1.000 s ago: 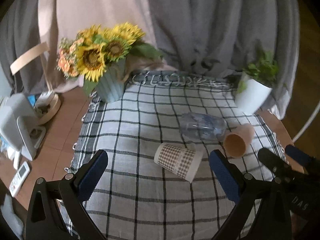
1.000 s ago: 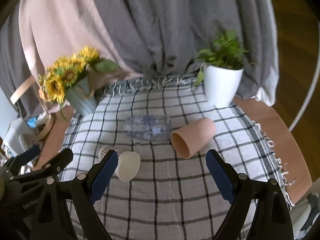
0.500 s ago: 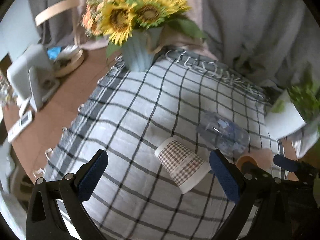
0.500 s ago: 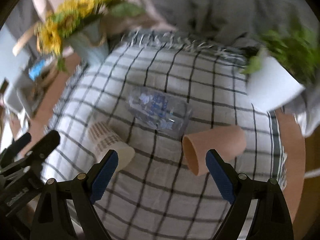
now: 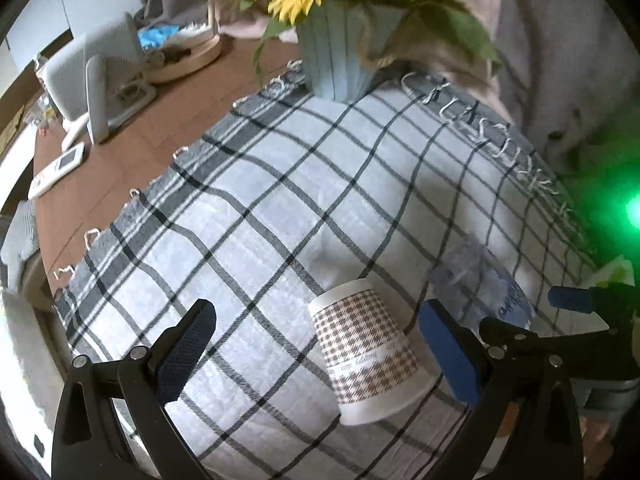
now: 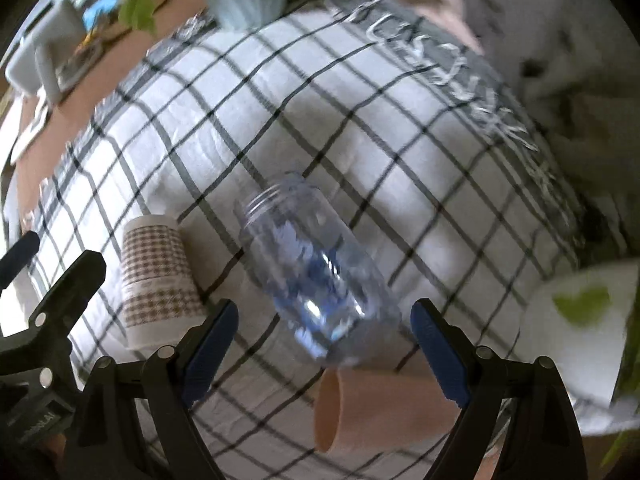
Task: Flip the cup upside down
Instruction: 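Close the right gripper on the bottle and lift it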
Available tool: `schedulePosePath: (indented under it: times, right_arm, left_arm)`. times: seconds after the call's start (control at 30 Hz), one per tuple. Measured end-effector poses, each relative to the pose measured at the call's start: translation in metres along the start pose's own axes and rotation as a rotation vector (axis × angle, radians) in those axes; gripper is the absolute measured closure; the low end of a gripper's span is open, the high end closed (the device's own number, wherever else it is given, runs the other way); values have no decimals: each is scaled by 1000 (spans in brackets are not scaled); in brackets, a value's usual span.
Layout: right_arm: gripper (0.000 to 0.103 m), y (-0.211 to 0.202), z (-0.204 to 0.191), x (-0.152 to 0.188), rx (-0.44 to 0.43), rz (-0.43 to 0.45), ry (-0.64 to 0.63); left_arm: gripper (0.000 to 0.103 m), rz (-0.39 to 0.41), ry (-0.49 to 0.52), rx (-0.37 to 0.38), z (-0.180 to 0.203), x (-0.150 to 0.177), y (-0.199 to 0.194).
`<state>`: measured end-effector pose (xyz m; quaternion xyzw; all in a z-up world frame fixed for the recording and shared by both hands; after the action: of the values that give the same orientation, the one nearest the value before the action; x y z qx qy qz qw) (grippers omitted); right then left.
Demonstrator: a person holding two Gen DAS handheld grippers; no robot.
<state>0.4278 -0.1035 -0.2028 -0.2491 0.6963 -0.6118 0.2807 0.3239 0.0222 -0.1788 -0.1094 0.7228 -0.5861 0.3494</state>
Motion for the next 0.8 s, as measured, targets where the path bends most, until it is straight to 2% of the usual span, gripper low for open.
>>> schedulePosePath:
  times: [0.17,0.27,0.37,0.43,0.5,0.73,0.8]
  right_arm:
    - [15,25,9,-16,-16,-89,-50]
    - [15,38,13,-20,-58,-127,-39]
    - [15,45,14,-24,-64,-133,-42]
    - [24,51,13,-25,-85,-144,-36]
    - [30,54,11,-23,-110,-157,-26]
    - [31,51,15,-24,-97,-131,29]
    - [31,42,14,-16,-85,-120,39]
  left_arm:
    - [0,-8,13,-54,9,-8,13]
    - [0,-11,20,-65,9,-14,17]
    - [0,-11,27,-73,10,-18,19]
    - [0,-13,42,-65,11,-20,20]
    - [0,-7,53,-69,11,-21,20]
    - [0,9,123,-61,9,-25,21]
    - [0,22,144,-61,8,-26,19]
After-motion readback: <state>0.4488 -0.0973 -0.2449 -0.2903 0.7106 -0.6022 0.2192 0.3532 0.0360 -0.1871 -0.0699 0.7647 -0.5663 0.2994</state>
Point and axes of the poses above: each gripper's, at about its wrist camera, not at the fingertips, and y roughly the way its jaws point, z to its right, x to its underside, the point moved 7 cm from there along y, roughly the way its jaws point, and after that the axes turned 9 degrees about -x, right-handed, at the moved point
